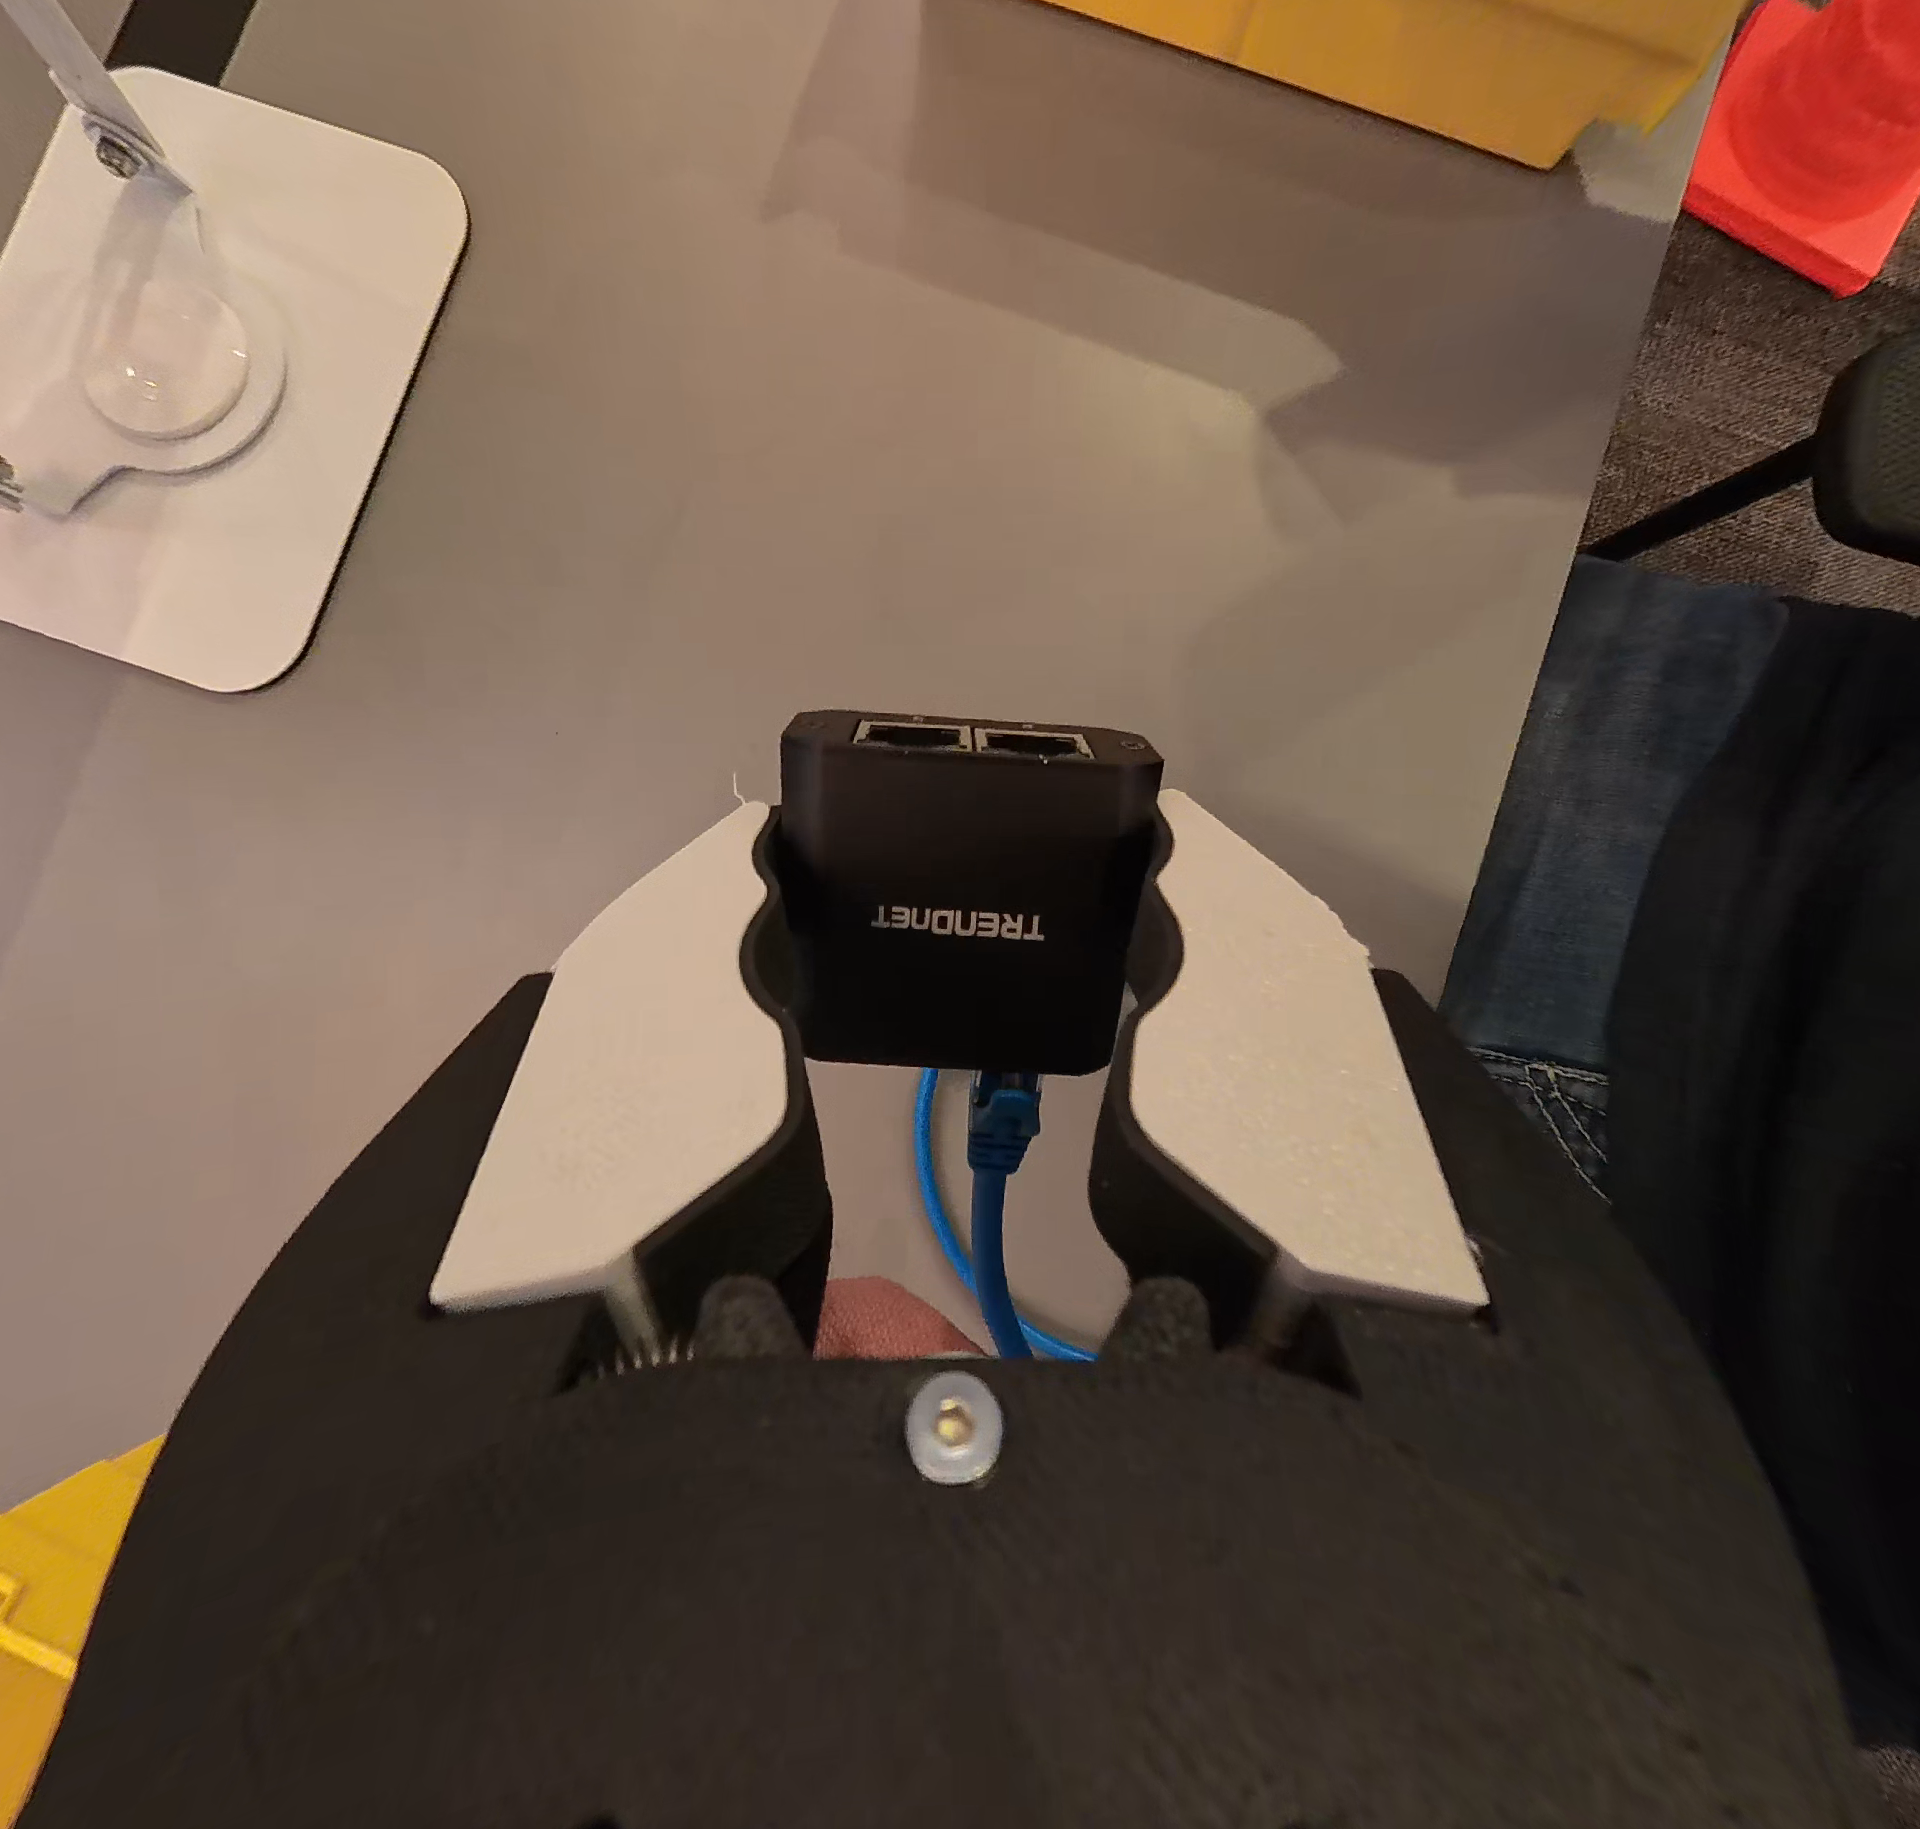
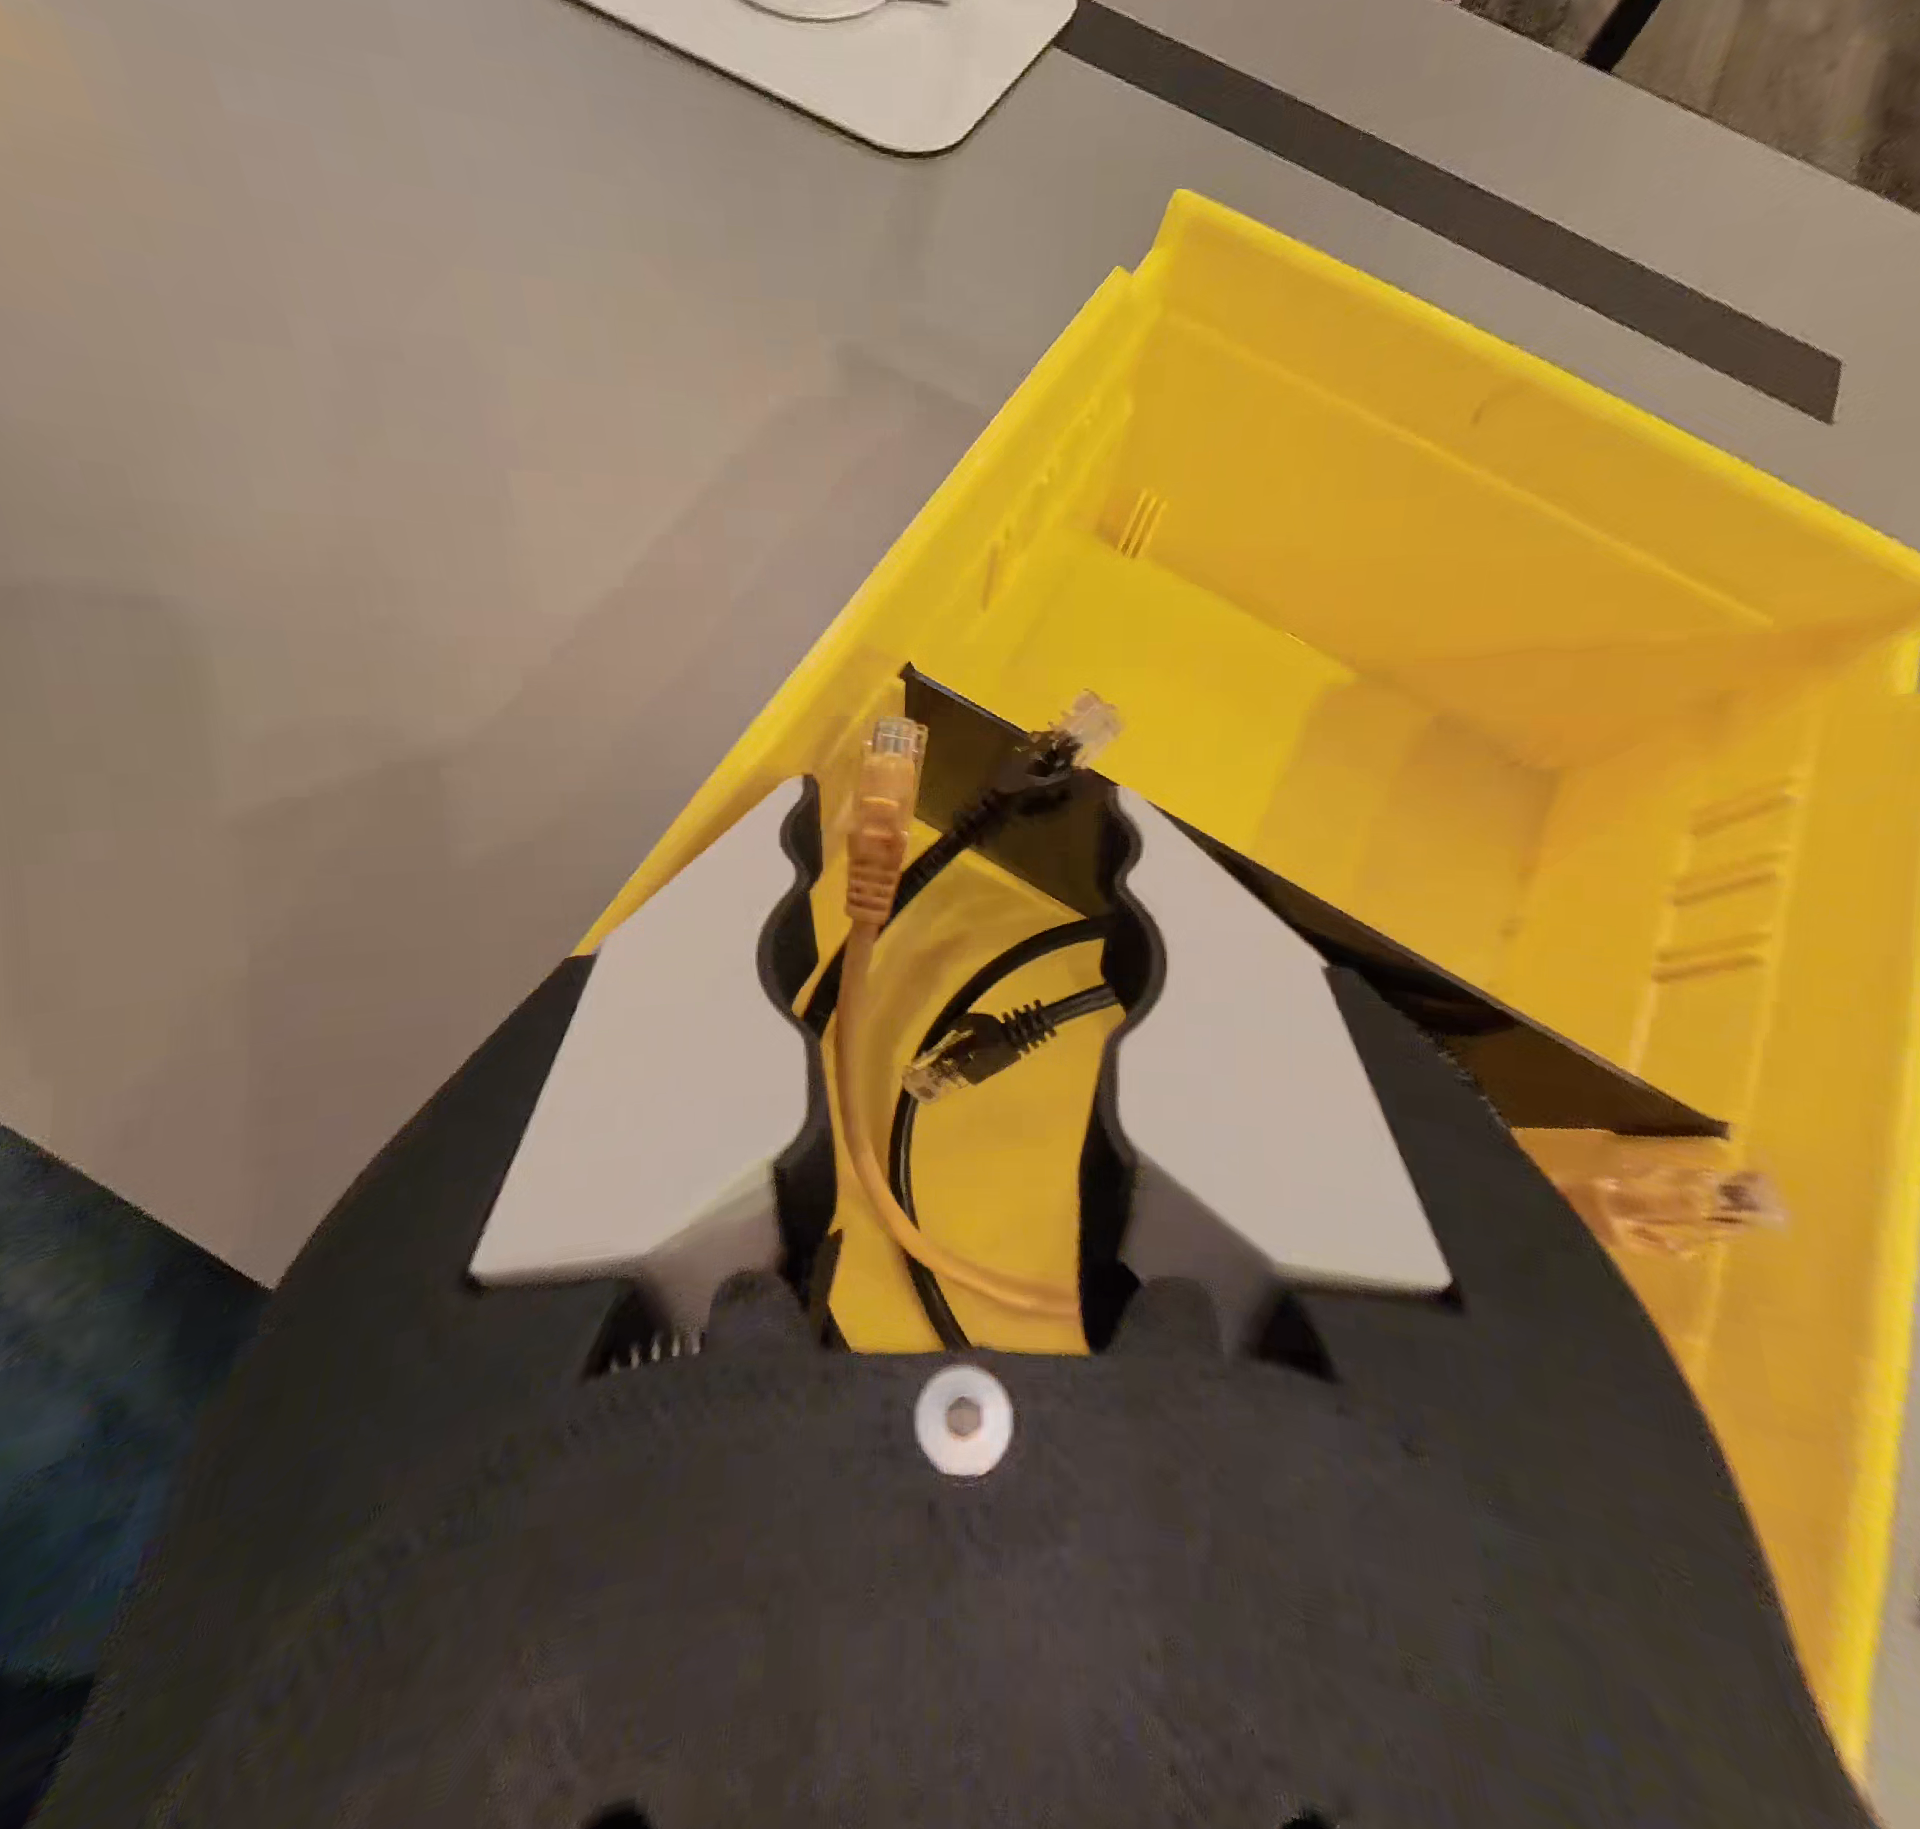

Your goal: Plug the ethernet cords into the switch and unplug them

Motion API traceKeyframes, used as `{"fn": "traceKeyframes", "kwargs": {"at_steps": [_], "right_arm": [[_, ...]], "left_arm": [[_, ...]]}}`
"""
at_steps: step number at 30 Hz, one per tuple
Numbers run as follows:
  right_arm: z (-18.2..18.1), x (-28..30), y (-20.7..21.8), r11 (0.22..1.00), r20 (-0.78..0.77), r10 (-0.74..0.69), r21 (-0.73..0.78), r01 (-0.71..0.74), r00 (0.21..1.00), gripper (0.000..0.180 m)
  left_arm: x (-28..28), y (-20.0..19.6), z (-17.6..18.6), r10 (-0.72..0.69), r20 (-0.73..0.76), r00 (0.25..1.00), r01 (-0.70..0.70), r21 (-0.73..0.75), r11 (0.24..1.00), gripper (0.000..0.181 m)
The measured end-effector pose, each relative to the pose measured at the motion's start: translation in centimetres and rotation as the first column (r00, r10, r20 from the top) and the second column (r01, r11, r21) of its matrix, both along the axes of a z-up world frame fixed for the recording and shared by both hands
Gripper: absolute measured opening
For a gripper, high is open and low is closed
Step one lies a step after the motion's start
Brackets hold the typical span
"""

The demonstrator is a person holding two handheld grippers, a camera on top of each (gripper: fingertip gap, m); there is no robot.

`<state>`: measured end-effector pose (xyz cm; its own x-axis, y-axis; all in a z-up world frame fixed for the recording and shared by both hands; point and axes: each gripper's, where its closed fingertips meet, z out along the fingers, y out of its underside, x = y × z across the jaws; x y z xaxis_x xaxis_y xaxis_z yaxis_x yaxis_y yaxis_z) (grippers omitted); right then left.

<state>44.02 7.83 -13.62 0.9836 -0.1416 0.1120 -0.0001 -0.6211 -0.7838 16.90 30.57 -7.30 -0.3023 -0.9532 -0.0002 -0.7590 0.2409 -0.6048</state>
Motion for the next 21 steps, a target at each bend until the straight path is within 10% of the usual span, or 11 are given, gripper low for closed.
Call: {"fn": "traceKeyframes", "kwargs": {"at_steps": [10,21], "right_arm": [[10.5,-5.1,1.5,0.979,0.320,0.129,0.109,-0.172,0.939,0.055],[12.8,-23.2,17.7,0.758,-0.267,0.594,0.501,-0.417,0.759,0.047]], "left_arm": [[1.6,1.1,0.6,0.076,0.064,0.995,-0.076,-0.003,0.997,0.062],[4.1,-1.1,4.6,0.002,0.234,0.972,-0.080,0.324,0.943,0.062]]}}
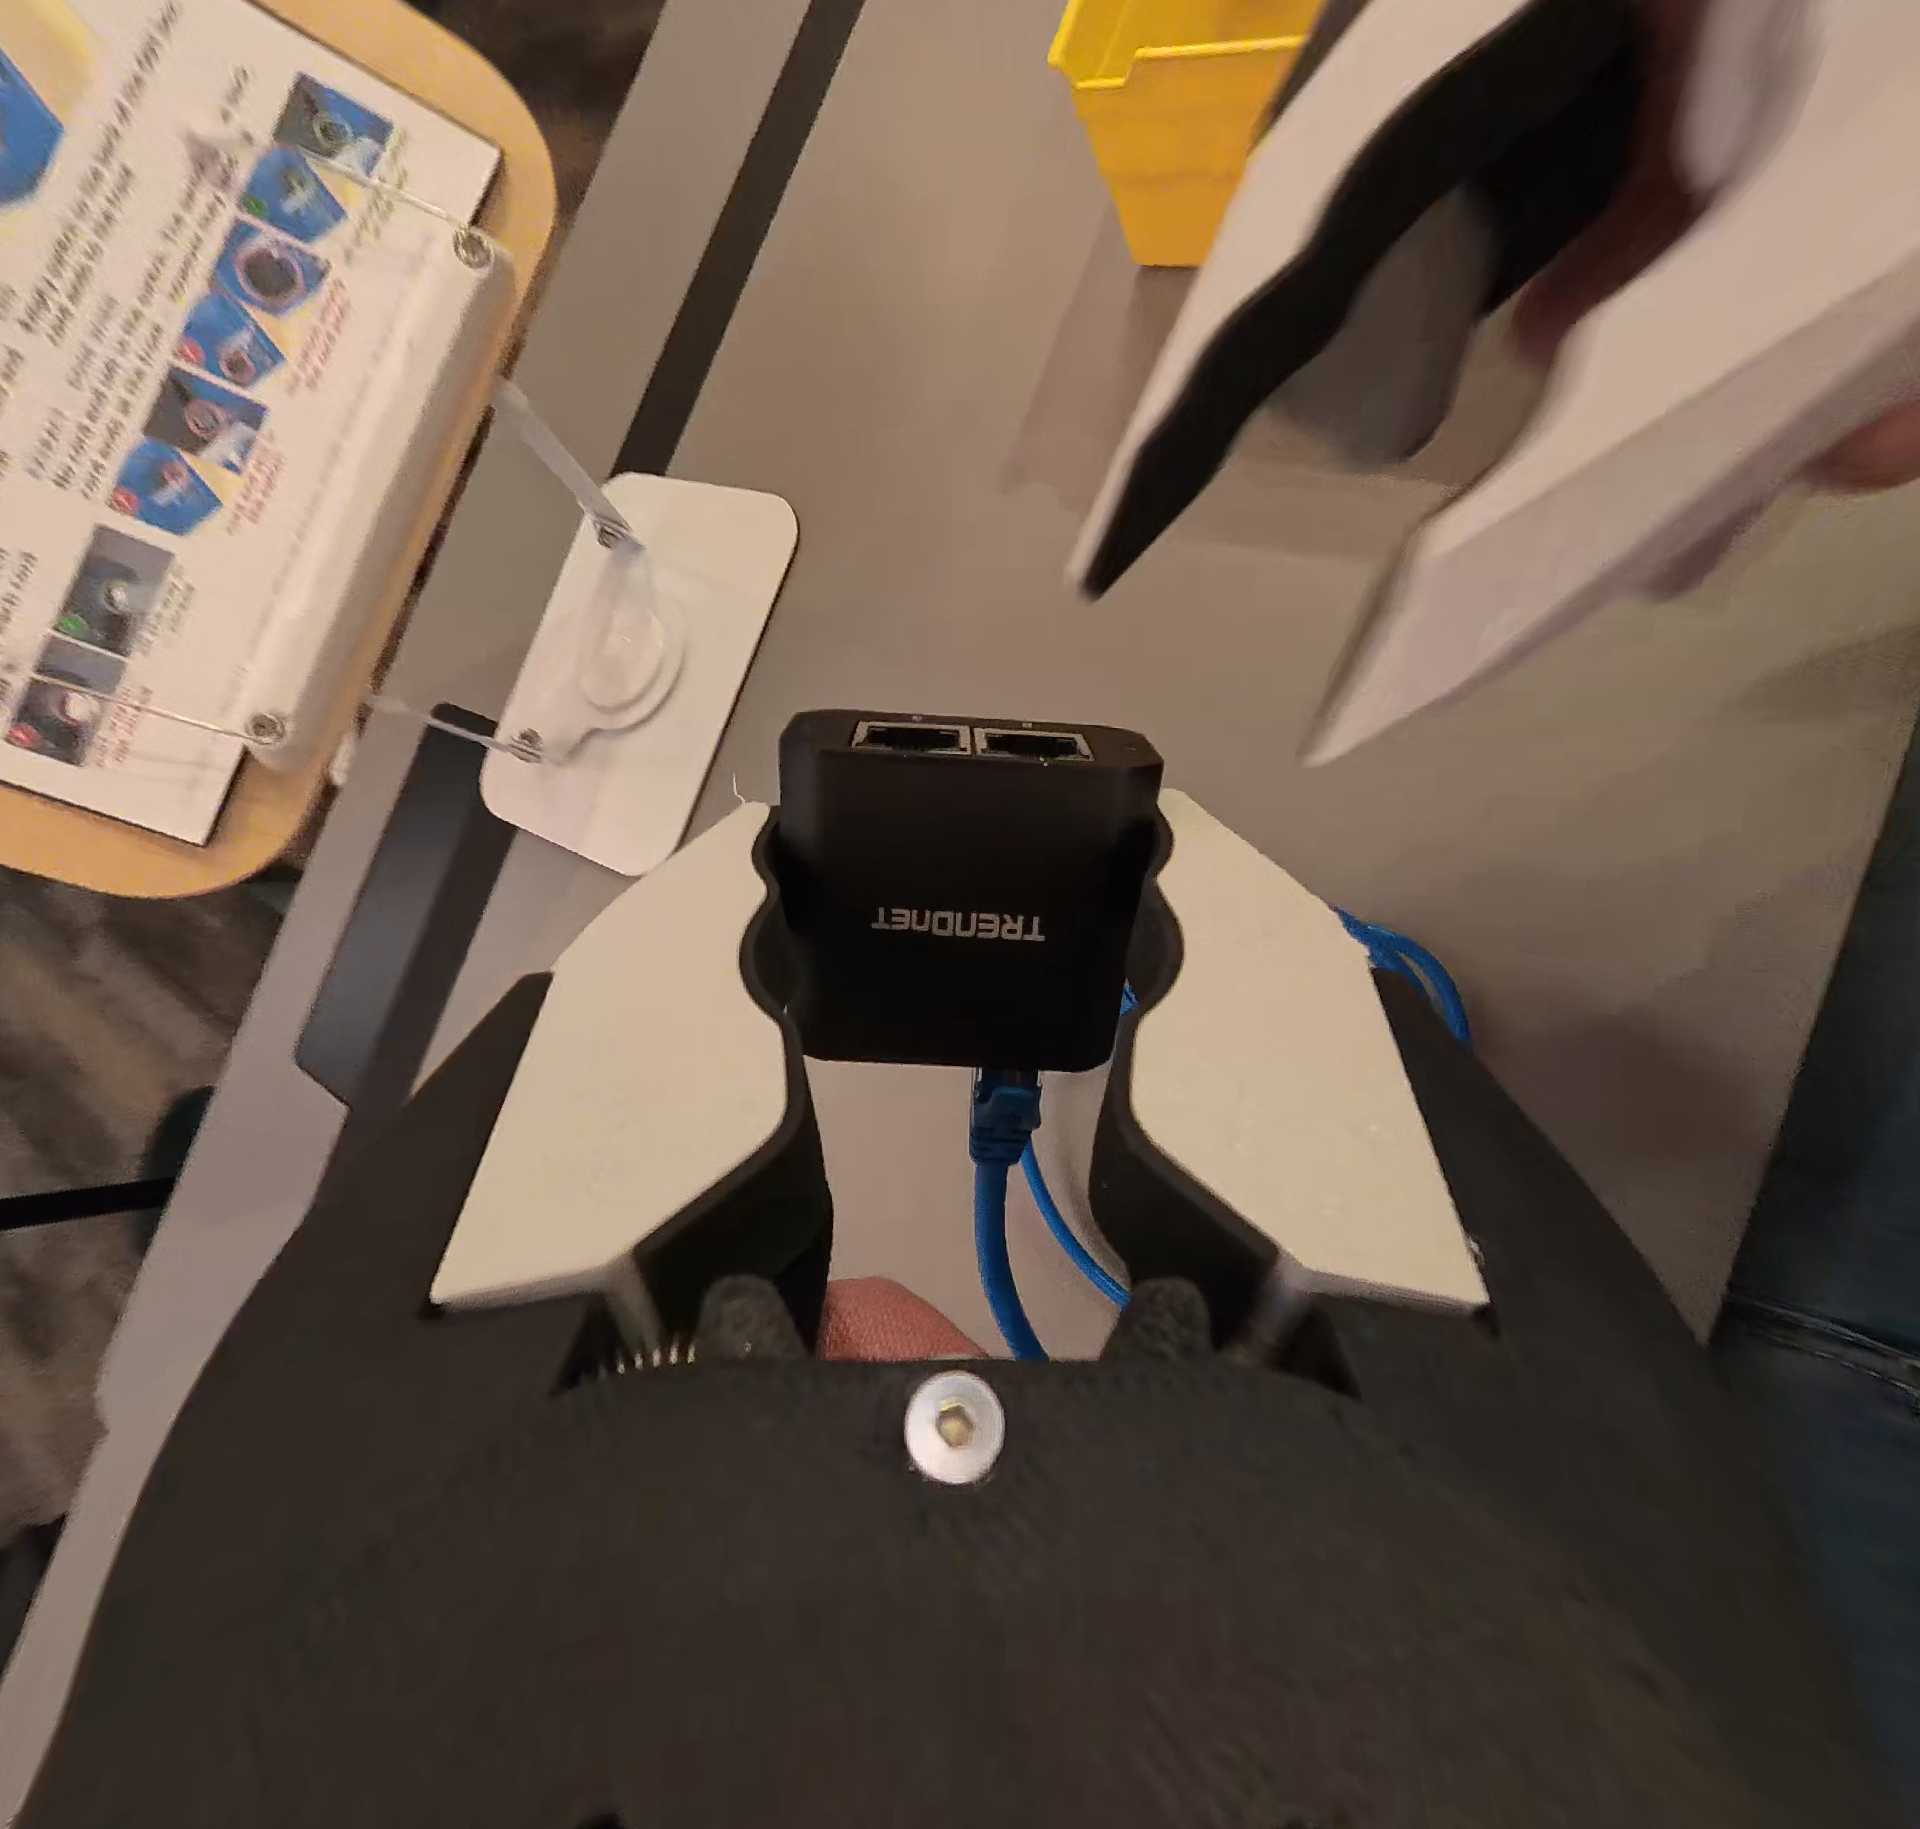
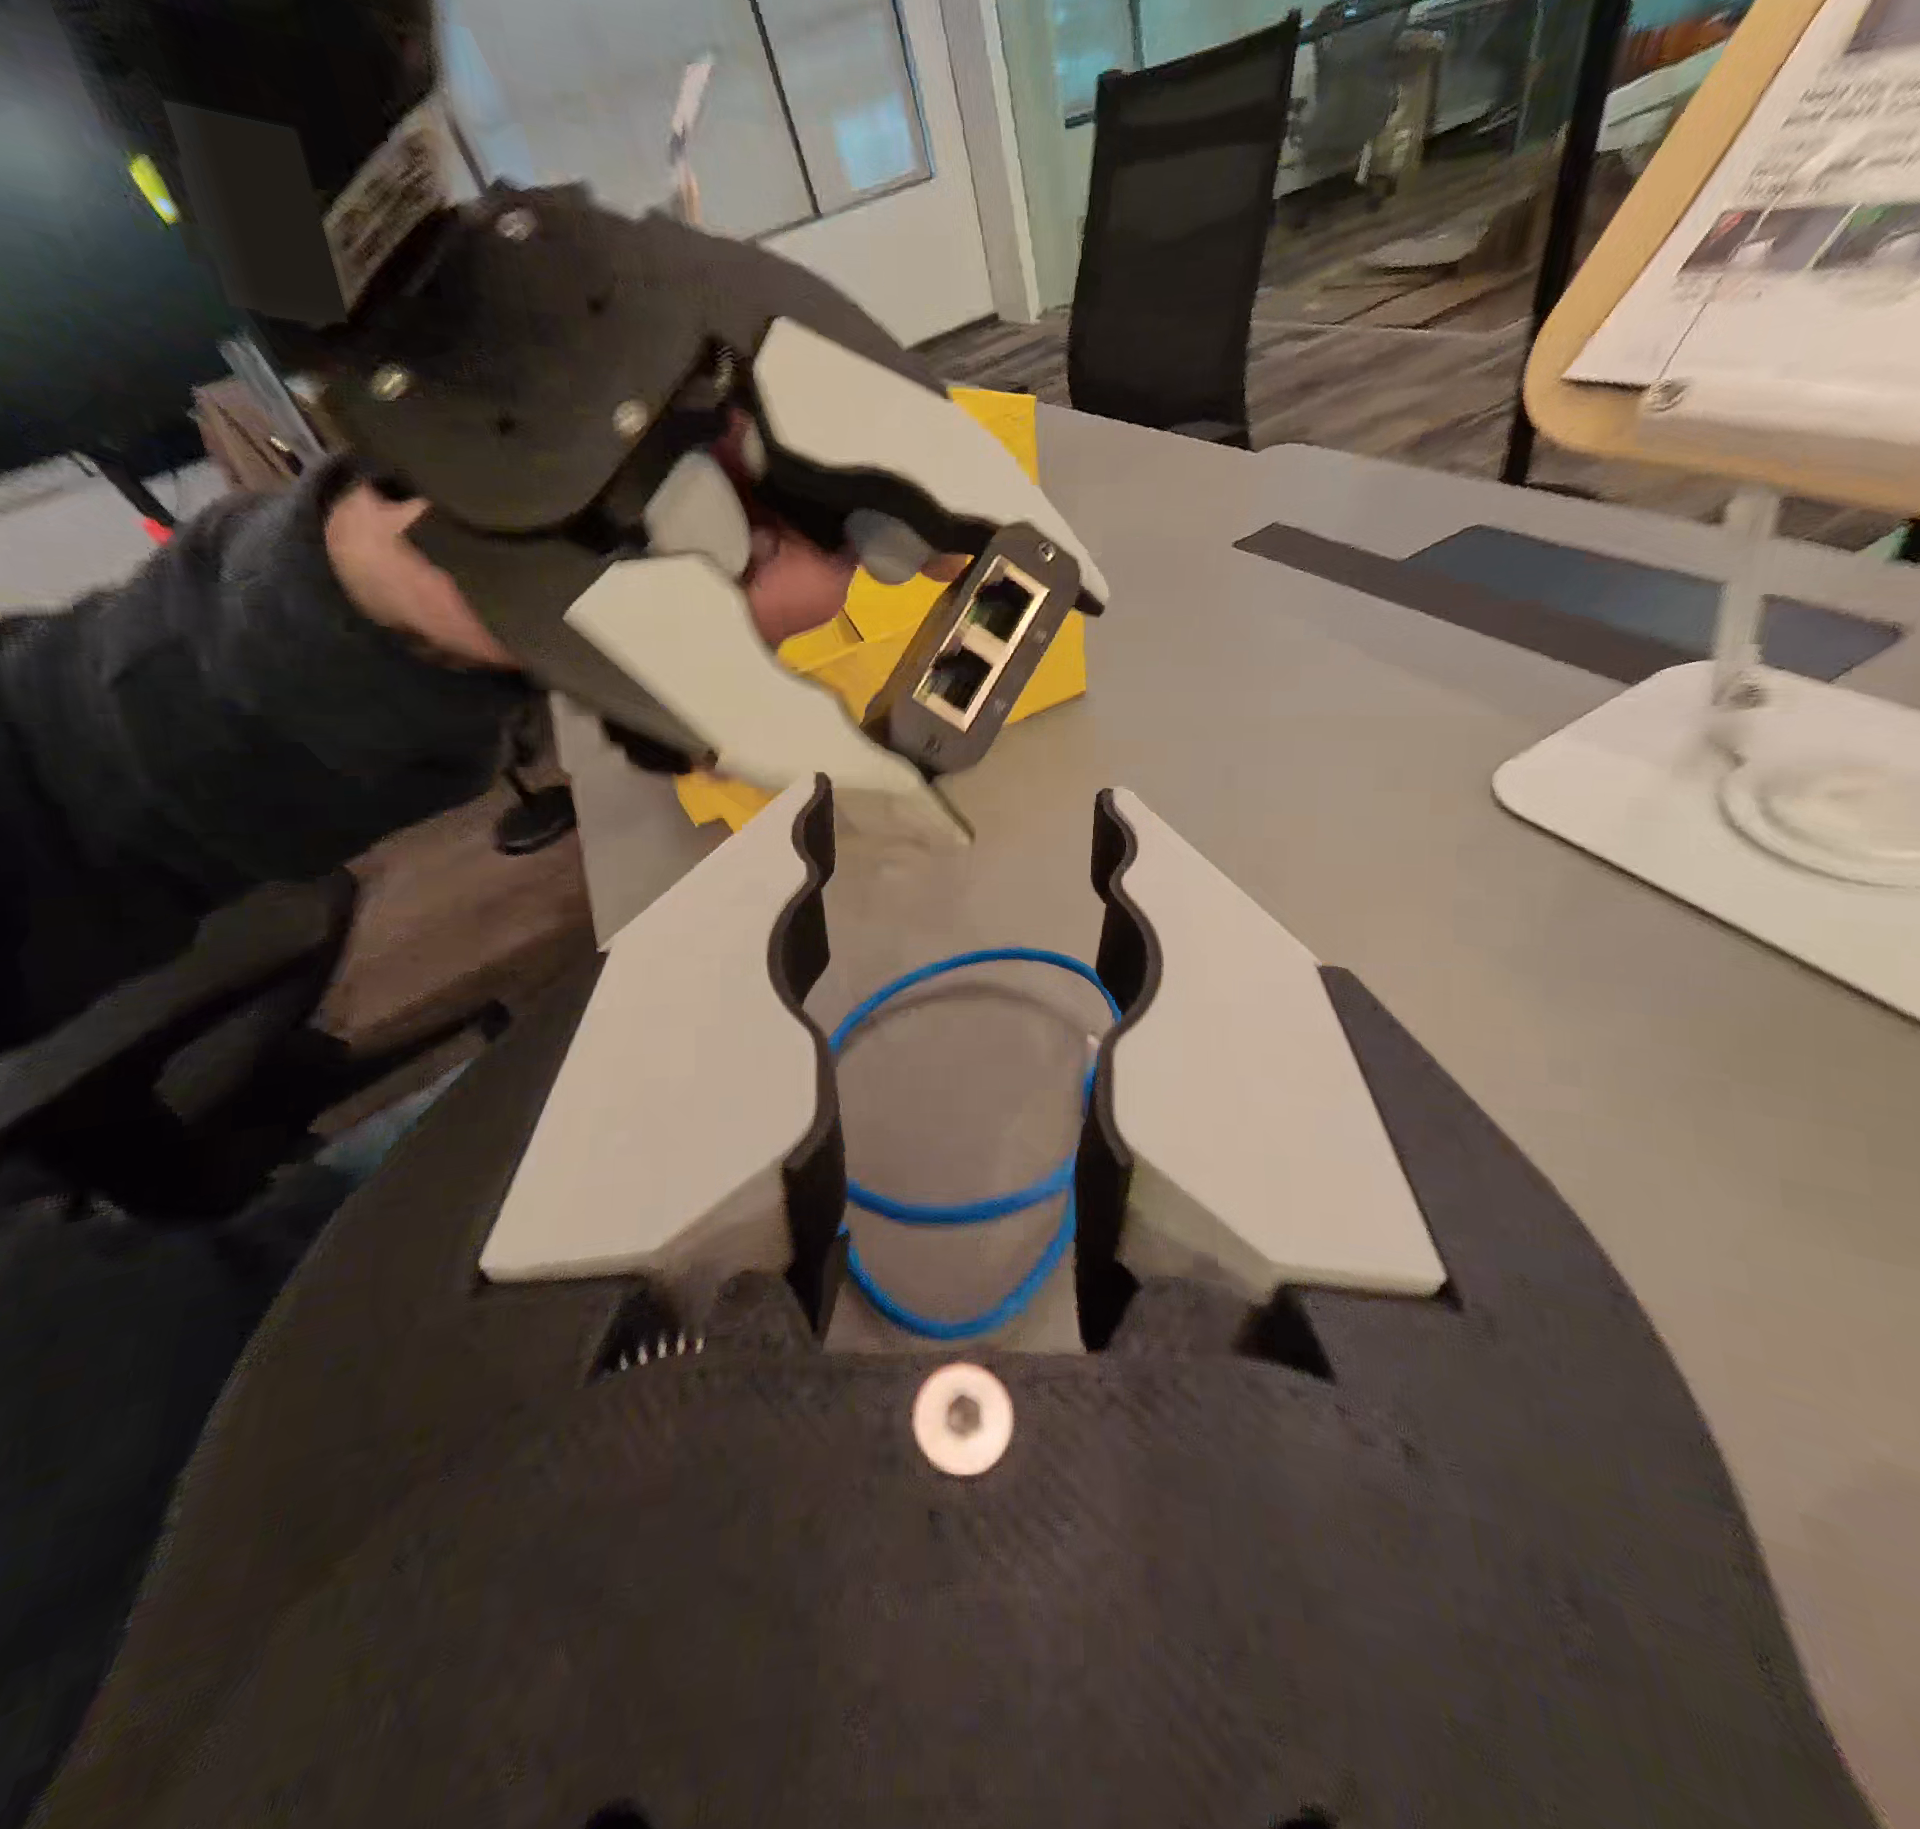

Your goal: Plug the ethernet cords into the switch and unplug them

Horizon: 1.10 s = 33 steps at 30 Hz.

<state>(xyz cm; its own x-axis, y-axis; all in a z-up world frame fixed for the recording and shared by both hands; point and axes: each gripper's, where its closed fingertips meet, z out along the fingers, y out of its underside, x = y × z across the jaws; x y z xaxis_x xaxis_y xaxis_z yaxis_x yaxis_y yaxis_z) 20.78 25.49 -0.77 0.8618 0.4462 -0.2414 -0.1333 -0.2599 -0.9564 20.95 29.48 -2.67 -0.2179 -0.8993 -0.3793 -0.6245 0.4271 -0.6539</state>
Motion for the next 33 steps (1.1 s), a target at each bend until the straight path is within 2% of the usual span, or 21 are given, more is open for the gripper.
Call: {"fn": "traceKeyframes", "kwargs": {"at_steps": [4,6,8,12,16,18,21,23,25,27,29,31,33], "right_arm": [[0.5,-1.9,2.0,0.991,-0.197,0.133,0.010,-0.134,0.971,0.039],[-0.3,-2.0,2.6,0.988,-0.189,0.149,-0.017,-0.155,0.970,0.024],[-1.0,-2.1,2.7,0.977,-0.200,0.192,-0.051,-0.206,0.961,0.022],[-2.0,-2.6,2.4,0.957,-0.093,0.263,-0.101,-0.272,0.960,0.020],[-2.5,-3.0,1.6,0.913,0.062,0.386,-0.168,-0.372,0.920,0.019],[-2.6,-3.6,1.0,0.870,0.146,0.476,-0.224,-0.439,0.867,0.020],[-2.9,-4.5,0.0,0.792,0.282,0.602,-0.330,-0.514,0.747,0.020],[-3.2,-4.6,-0.1,0.761,0.359,0.644,-0.390,-0.518,0.676,0.020],[-2.7,-4.0,1.0,0.791,0.408,0.609,-0.378,-0.481,0.681,0.020],[-1.3,-3.5,2.1,0.855,0.400,0.517,-0.289,-0.432,0.756,0.026],[-0.1,-2.8,2.5,0.908,0.385,0.419,-0.189,-0.374,0.822,0.033],[-0.6,-1.7,2.6,0.955,0.423,0.295,-0.130,-0.265,0.857,0.050],[-1.6,-1.3,2.4,0.983,0.423,0.185,-0.070,-0.172,0.887,0.057]], "left_arm": [[0.1,-0.7,-0.6,-0.016,0.008,1.000,0.014,0.112,0.994,0.062],[-0.2,-0.5,-1.1,-0.014,-0.002,1.000,0.014,0.177,0.984,0.062],[-0.5,-0.3,-1.6,-0.004,0.002,1.000,0.004,0.197,0.980,0.062],[-1.3,-0.8,-2.5,-0.042,-0.025,0.999,0.047,0.207,0.977,0.064],[-2.9,-1.9,-1.6,-0.138,-0.032,0.990,0.141,0.092,0.986,0.065],[-3.4,-2.3,-1.0,-0.183,-0.030,0.983,0.184,0.054,0.981,0.060],[-4.0,-3.4,-1.8,-0.248,-0.086,0.965,0.247,-0.027,0.969,0.039],[-4.1,-3.5,-2.2,-0.229,-0.088,0.969,0.223,-0.073,0.972,0.034],[-3.8,-2.7,-1.7,-0.168,-0.012,0.986,0.165,-0.136,0.977,0.027],[-3.7,-1.8,-0.7,-0.087,0.087,0.992,0.108,-0.285,0.952,0.024],[-3.8,-1.0,-0.7,-0.013,0.132,0.991,0.060,-0.358,0.932,0.024],[-3.8,-0.2,-0.6,0.065,0.182,0.981,0.018,-0.419,0.908,0.024],[-3.7,0.5,0.3,0.156,0.254,0.955,-0.005,-0.508,0.861,0.024]]}}
